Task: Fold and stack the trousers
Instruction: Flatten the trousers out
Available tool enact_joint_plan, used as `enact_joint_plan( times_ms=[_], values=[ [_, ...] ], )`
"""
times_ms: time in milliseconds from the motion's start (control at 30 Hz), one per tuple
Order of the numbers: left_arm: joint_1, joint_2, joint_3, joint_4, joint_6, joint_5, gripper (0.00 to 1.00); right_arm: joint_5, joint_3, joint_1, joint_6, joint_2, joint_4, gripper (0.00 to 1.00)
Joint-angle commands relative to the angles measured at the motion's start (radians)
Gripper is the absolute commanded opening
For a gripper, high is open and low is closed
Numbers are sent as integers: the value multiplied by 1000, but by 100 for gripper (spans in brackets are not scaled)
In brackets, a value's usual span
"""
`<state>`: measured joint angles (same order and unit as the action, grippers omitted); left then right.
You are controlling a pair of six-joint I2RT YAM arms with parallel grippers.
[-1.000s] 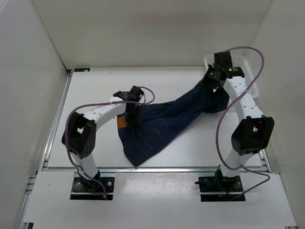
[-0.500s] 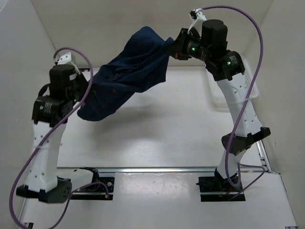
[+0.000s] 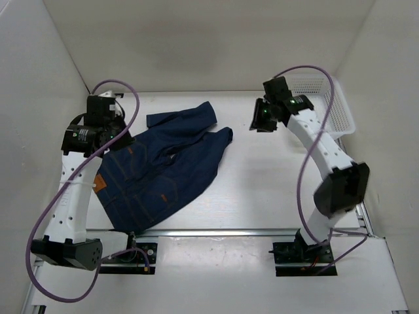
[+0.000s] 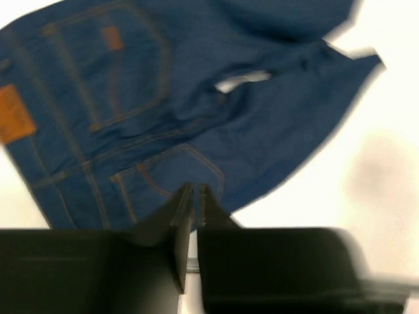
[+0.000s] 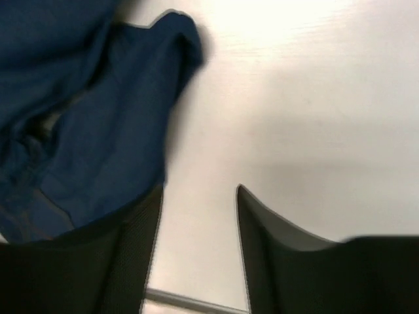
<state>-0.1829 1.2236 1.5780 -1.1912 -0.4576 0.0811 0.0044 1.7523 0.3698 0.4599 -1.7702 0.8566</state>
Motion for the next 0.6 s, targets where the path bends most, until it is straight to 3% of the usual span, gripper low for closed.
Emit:
enact_joint_plan(
  times_ms=[0, 33, 67, 100, 133, 167, 200, 267, 300, 367, 467, 500, 567],
  values=[
    [97, -33, -36, -1, -35, 91, 12, 124, -96, 8, -10, 276, -51, 35],
    [164, -23, -68, -1, -50, 91, 10, 124, -140, 8, -10, 302, -51, 25],
    [199, 2, -93, -1, -59, 82, 17, 111, -181, 17, -10, 330, -63, 16],
    [236, 16, -120, 8, -59, 68, 34, 92, -265, 17, -10, 378, -64, 16],
    [302, 31, -181, 40, -68, -14, 60, 71, -305, 17, -10, 403, -73, 16],
    [328, 49, -215, 59, -69, -53, 92, 46, -344, 17, 0, 425, -73, 32],
    [345, 86, -245, 77, -69, -84, 100, 19, -379, 30, 0, 463, -82, 40],
    [355, 120, -324, 148, -81, -153, 100, -58, -471, 53, 0, 491, -82, 65],
    [355, 151, -344, 168, -81, -176, 100, -76, -493, 82, -9, 502, -82, 89],
    [341, 177, -384, 197, -81, -202, 100, -76, -530, 116, 2, 502, -73, 98],
    [291, 227, -406, 237, -46, -236, 100, -107, -591, 194, 25, 489, -99, 100],
    [268, 243, -406, 237, -29, -236, 100, -128, -600, 205, 25, 470, -114, 96],
    [206, 252, -420, 228, -4, -247, 100, -191, -622, 218, 25, 437, -192, 74]
  ],
)
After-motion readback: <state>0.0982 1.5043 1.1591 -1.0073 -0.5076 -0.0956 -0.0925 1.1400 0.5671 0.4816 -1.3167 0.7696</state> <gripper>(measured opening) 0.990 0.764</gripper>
